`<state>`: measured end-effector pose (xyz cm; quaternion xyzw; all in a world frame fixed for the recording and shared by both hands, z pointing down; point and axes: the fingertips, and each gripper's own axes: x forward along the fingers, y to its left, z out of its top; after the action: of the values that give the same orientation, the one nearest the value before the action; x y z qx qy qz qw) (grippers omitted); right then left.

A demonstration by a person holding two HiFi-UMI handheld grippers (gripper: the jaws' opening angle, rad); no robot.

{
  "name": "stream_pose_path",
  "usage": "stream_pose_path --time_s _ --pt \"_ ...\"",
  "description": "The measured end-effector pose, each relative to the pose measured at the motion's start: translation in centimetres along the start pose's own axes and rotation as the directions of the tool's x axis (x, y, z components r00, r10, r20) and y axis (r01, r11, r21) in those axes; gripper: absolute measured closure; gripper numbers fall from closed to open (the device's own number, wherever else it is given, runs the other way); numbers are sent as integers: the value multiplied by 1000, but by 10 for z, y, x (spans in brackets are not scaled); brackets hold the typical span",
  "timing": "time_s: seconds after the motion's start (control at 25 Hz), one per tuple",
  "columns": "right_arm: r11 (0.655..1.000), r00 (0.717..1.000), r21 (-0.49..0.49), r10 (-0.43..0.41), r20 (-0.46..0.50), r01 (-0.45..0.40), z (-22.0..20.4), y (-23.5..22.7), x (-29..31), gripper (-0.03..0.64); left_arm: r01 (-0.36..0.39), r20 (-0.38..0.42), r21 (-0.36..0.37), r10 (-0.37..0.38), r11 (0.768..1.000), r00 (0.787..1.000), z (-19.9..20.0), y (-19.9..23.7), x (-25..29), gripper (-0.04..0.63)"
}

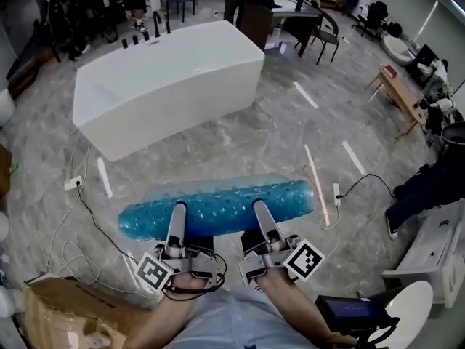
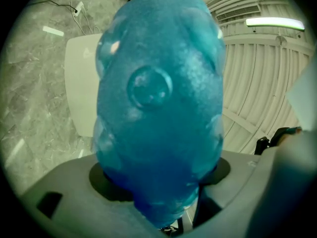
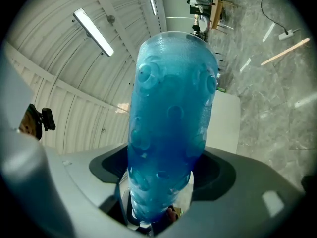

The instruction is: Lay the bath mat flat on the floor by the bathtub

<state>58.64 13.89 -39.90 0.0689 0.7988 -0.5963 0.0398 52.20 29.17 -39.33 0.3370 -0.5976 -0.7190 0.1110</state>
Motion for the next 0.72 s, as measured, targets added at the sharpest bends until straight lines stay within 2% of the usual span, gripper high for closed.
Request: stream_pose_path --time_s 0.12,0.36,0.72 --pt "1000 1000 -6 30 3 -30 -7 4 43 247 27 -5 18 -27 999 1000 34 0 29 259" --pt "1000 999 -15 25 -26 -25 -21 -5 102 247 8 29 -7 -8 1000 1000 79 20 55 260" --pt "1000 1000 21 -21 -13 21 -1 -49 177 247 -33 -1 -7 33 999 999 112 66 130 261"
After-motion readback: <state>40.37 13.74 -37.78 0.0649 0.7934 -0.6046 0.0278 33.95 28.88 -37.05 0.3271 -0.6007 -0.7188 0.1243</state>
